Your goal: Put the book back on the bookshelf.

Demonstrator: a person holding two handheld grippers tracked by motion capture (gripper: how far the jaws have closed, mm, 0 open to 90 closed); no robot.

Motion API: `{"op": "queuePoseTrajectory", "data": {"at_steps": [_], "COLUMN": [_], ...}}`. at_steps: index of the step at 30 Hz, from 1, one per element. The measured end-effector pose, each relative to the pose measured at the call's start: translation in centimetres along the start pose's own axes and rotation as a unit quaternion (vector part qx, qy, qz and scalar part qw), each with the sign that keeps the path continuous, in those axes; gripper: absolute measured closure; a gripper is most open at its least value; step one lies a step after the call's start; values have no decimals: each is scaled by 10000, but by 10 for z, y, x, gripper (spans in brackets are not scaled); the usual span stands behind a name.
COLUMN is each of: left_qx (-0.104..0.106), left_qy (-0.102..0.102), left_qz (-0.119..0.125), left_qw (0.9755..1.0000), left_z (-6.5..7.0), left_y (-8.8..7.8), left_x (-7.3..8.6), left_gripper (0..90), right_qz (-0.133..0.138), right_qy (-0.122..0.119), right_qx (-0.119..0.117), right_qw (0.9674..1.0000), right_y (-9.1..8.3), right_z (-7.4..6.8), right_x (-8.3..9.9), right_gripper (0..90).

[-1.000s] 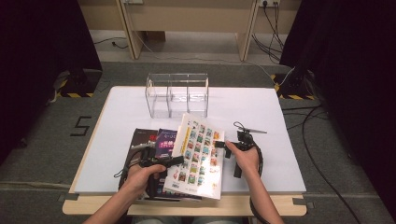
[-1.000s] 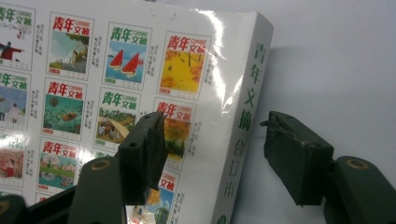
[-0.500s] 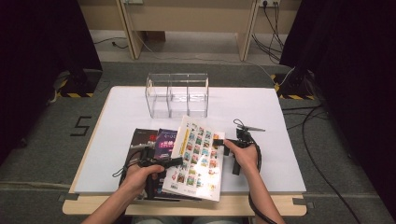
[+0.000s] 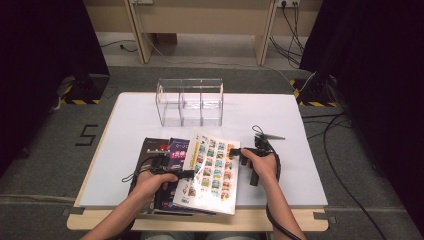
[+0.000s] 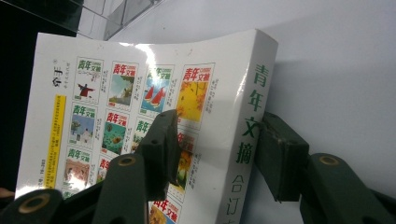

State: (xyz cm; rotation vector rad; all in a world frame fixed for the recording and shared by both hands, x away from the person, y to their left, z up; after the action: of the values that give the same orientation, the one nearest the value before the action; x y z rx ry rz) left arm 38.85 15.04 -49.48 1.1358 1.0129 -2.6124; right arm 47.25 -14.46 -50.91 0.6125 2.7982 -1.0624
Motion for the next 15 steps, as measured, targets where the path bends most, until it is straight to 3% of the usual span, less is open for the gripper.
{"op": "queuePoseTrajectory", "data": {"at_steps": [5, 15], "left_qx": [0, -21], "left_qy": [-7, 29], "left_qz": [5, -8], "left_qw": [10000, 10000], "left_z": [-1, -2], "left_y": [0, 1], "left_x": [1, 2], "left_gripper": [742, 741], "right_qz": [-54, 4], "right_qy": [63, 186], "right_qx": [-93, -121], "right_qw": [9999, 9998], "right_y": [2, 4], "right_z": [-1, 1], "right_x": [-2, -2], "right_gripper": [460, 512]}}
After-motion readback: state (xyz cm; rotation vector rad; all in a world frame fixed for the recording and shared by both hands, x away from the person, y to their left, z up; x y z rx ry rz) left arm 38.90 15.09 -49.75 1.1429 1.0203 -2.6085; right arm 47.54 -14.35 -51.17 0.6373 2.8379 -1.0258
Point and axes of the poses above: each handheld gripper's, and its own axes: y roughly forward along the jaws, x roughly out of its underside, z roughly to its right, the point moved 3 cm from there along y, roughly forward along the jaws, and after that the axes turned 12 degrees about y, right-handed, at the moved point
